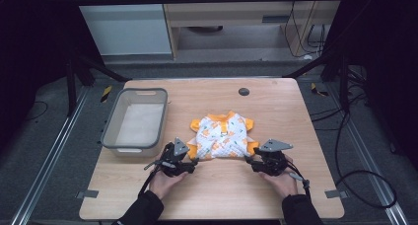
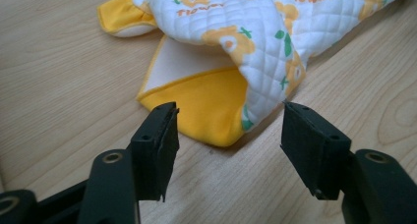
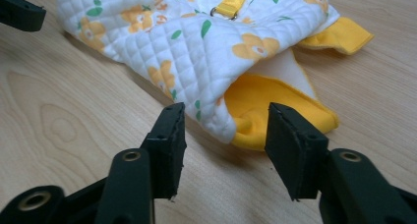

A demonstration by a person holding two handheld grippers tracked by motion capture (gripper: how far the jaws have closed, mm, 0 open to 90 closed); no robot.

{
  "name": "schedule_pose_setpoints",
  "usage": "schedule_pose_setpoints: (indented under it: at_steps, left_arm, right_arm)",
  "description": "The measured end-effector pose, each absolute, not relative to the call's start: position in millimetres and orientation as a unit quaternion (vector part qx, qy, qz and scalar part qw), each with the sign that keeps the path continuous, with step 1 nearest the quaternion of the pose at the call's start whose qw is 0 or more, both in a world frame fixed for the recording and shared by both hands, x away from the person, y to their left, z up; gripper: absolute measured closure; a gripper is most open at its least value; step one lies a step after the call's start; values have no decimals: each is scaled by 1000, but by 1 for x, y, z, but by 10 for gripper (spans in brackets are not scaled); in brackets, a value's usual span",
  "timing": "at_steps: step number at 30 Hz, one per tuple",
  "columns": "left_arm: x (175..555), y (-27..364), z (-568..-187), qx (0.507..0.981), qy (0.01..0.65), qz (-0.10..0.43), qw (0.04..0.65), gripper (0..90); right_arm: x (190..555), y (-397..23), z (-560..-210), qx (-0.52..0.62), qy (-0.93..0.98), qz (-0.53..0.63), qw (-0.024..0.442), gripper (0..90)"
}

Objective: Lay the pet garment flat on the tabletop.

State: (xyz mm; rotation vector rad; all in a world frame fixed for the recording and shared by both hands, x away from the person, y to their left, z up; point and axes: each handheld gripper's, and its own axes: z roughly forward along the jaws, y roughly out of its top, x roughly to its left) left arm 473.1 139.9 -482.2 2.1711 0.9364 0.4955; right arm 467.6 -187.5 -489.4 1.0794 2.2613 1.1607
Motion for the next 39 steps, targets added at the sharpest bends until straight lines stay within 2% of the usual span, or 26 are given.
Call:
schedule_pose_setpoints:
  at_steps: [4, 7, 8, 9, 11, 12, 14, 19, 32, 39]
  left_arm:
    - [475, 136, -485, 840, 362, 189, 356, 458]
    - [476, 132, -488, 842, 362, 178, 358, 581]
    - [476, 131, -488, 843, 362, 174, 357, 581]
    - [476, 128, -490, 844, 363, 174, 354, 639]
    - [475, 127, -490, 844, 365, 176, 352, 709]
    - [475, 126, -490, 843, 366, 179, 352, 709]
    - [475, 126, -491, 844, 369, 168, 352, 794]
    - [469, 127, -481, 841, 359, 165, 369, 827]
    - [442, 151, -419, 813, 332, 151, 454, 829]
    - [467, 148, -420, 811, 359, 151, 436, 822]
  right_arm:
    - [472, -184, -494, 381, 810, 408, 183, 551]
    - [474, -182, -497, 374, 816, 400, 183, 588]
    - [474, -181, -497, 373, 818, 397, 184, 606]
    - [474, -181, -498, 371, 821, 392, 184, 659]
    - [475, -181, -499, 371, 823, 388, 184, 703]
    - [475, -181, -499, 371, 823, 388, 184, 703]
    - [474, -180, -498, 372, 825, 384, 185, 781]
    - [471, -178, -491, 369, 824, 392, 178, 816]
    - [438, -194, -434, 354, 788, 488, 127, 817]
    - [459, -190, -435, 386, 780, 478, 120, 814]
